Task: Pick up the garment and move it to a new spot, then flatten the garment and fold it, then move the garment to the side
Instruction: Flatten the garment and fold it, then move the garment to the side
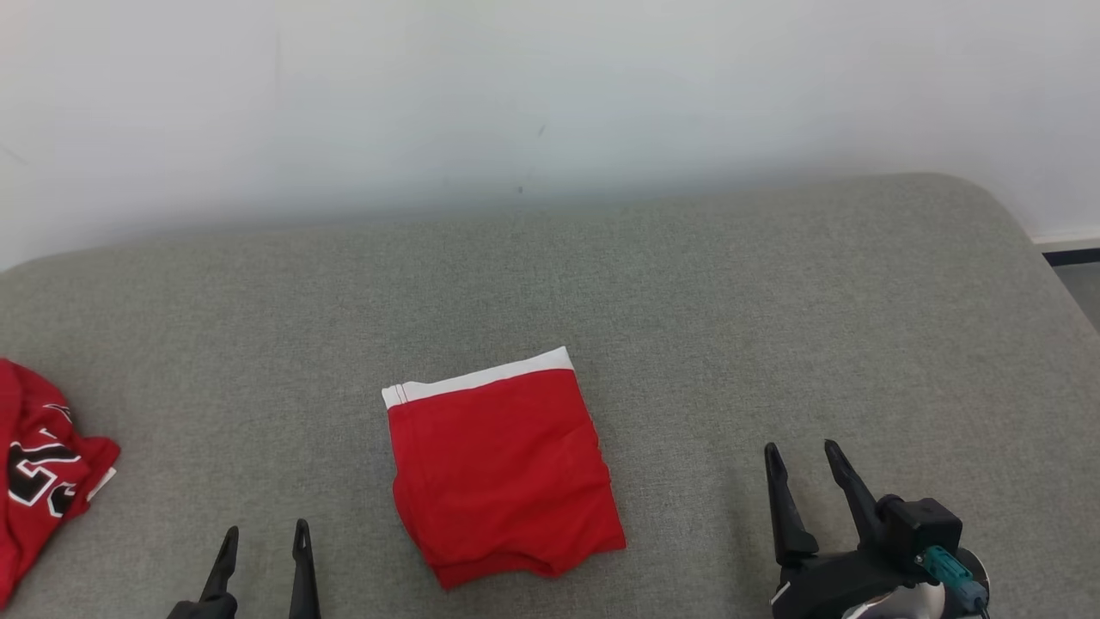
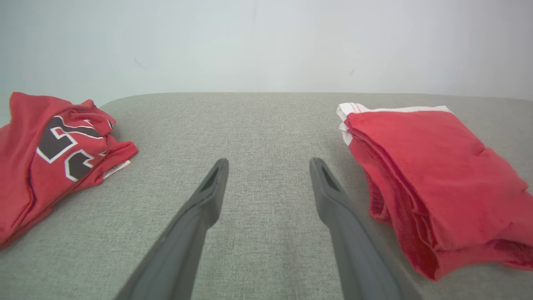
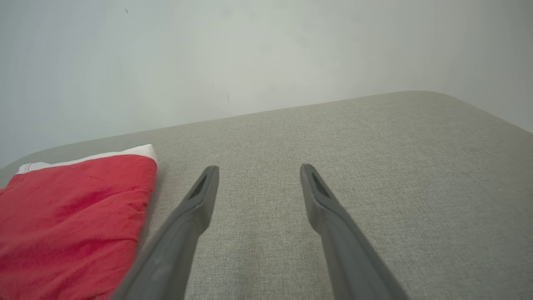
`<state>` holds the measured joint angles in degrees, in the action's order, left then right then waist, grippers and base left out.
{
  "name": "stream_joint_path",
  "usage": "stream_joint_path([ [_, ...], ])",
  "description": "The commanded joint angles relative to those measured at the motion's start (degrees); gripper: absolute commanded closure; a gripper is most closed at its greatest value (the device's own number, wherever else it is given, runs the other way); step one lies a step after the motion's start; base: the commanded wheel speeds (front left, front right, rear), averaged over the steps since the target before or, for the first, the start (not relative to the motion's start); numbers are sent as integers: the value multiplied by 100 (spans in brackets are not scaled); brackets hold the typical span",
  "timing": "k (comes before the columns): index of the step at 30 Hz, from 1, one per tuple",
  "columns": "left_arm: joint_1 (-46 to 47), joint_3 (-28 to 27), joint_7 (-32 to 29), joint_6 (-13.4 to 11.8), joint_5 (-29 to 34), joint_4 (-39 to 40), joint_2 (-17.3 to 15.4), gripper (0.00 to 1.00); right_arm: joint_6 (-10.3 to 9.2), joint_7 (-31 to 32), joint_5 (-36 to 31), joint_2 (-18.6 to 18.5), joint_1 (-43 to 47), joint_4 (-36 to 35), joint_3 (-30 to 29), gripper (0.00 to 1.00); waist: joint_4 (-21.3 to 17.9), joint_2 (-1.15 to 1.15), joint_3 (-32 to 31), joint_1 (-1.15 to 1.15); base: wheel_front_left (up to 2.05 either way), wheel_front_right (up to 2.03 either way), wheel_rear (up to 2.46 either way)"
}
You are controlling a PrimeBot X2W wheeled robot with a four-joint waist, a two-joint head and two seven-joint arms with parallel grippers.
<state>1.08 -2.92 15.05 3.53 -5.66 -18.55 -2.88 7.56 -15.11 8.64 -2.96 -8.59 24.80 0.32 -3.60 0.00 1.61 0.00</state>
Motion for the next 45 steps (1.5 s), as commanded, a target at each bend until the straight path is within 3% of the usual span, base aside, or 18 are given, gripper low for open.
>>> stream_joint_path([
  [1, -102, -36, 19, -7, 54, 27, 1, 0, -14, -4, -27, 9, 90, 20, -47, 0, 33, 0, -50, 0, 0, 0, 0],
  [27, -376, -254, 19, 33, 113, 155, -1, 0, -14, -4, 45, 11, 266, -204, 159, 0, 200, 0, -469, 0, 0, 0, 0],
  [45, -315, -272, 19, 57, 73, 188, 0, 0, -14, -4, 63, 12, 207, -263, 287, 0, 327, 0, -368, 0, 0, 0, 0],
])
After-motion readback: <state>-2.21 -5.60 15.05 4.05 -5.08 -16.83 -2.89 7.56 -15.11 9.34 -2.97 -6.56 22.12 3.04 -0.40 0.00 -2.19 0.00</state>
